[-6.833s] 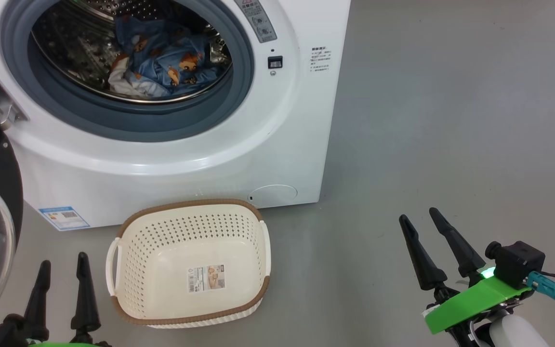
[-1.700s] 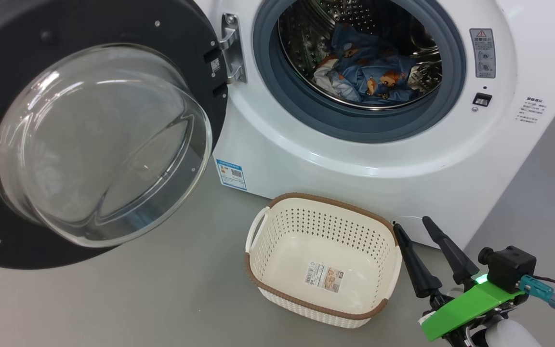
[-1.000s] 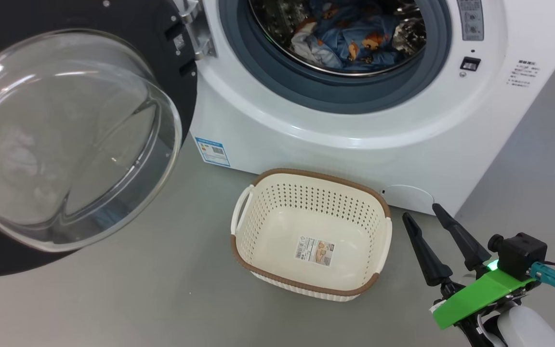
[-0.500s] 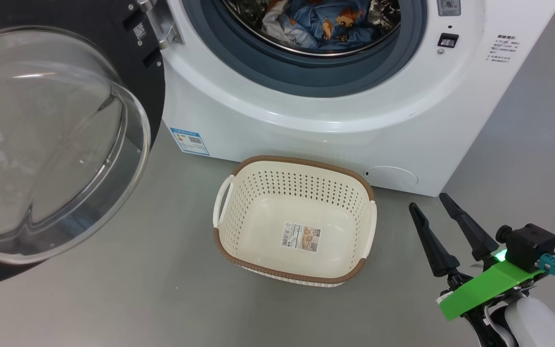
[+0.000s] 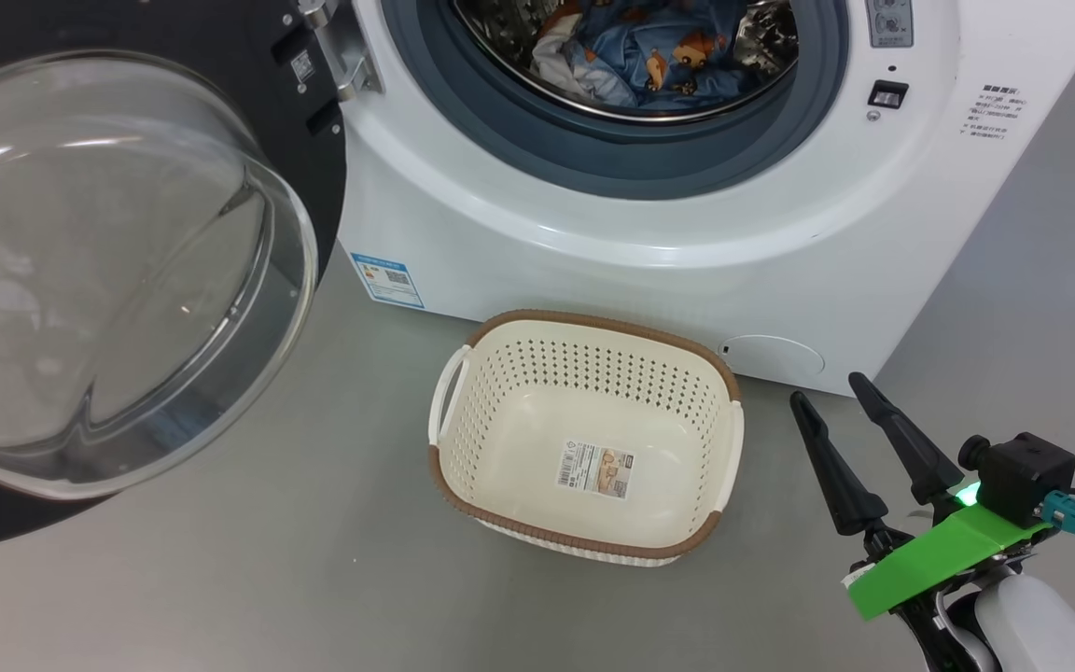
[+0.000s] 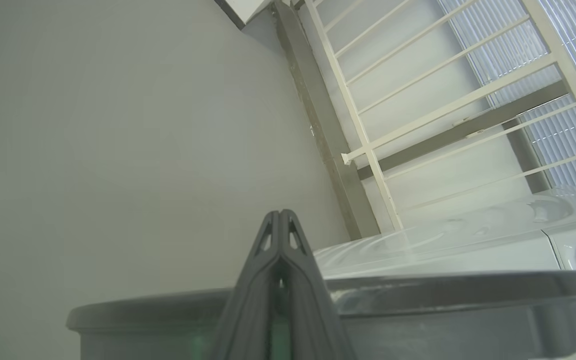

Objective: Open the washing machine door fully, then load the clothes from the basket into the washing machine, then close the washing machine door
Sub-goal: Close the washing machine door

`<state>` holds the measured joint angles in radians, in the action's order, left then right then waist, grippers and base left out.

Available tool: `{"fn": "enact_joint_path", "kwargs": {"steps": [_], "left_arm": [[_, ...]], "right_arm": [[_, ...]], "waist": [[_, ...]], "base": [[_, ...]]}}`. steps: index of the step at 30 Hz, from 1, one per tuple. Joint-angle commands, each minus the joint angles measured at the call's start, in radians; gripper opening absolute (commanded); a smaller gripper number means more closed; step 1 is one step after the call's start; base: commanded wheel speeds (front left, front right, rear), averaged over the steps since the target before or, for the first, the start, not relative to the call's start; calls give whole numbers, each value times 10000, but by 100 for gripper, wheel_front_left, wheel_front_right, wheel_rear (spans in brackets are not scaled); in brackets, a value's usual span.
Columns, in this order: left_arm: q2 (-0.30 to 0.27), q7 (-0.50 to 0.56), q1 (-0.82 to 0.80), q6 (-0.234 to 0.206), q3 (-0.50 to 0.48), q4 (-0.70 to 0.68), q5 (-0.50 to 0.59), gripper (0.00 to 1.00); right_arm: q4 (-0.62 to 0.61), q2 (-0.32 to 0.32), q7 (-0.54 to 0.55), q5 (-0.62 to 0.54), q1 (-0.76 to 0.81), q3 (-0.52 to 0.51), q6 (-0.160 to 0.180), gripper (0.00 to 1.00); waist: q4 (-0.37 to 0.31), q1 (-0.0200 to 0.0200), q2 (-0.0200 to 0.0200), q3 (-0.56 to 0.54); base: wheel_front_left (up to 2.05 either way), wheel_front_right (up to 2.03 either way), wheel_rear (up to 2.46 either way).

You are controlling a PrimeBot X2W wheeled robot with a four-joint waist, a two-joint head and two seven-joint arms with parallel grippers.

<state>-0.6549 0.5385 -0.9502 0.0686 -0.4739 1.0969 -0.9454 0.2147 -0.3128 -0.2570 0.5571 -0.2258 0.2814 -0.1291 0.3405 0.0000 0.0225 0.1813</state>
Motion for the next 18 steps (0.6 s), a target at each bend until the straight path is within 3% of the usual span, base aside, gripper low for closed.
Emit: {"fn": "enact_joint_path", "kwargs": {"steps": [1, 18], "left_arm": [[-627, 302, -133, 180, -59, -207, -191, 0], [-269, 3734, 503, 361, 481, -1096, -712, 0]], "right_arm": [[-214, 1, -48, -39, -41, 197, -16, 100], [-109, 174, -48, 31, 272, 46, -16, 100]], "waist": [[23, 0, 0, -44], [120, 0, 0, -561]], "base": [[0, 0, 0], [0, 0, 0]]}}
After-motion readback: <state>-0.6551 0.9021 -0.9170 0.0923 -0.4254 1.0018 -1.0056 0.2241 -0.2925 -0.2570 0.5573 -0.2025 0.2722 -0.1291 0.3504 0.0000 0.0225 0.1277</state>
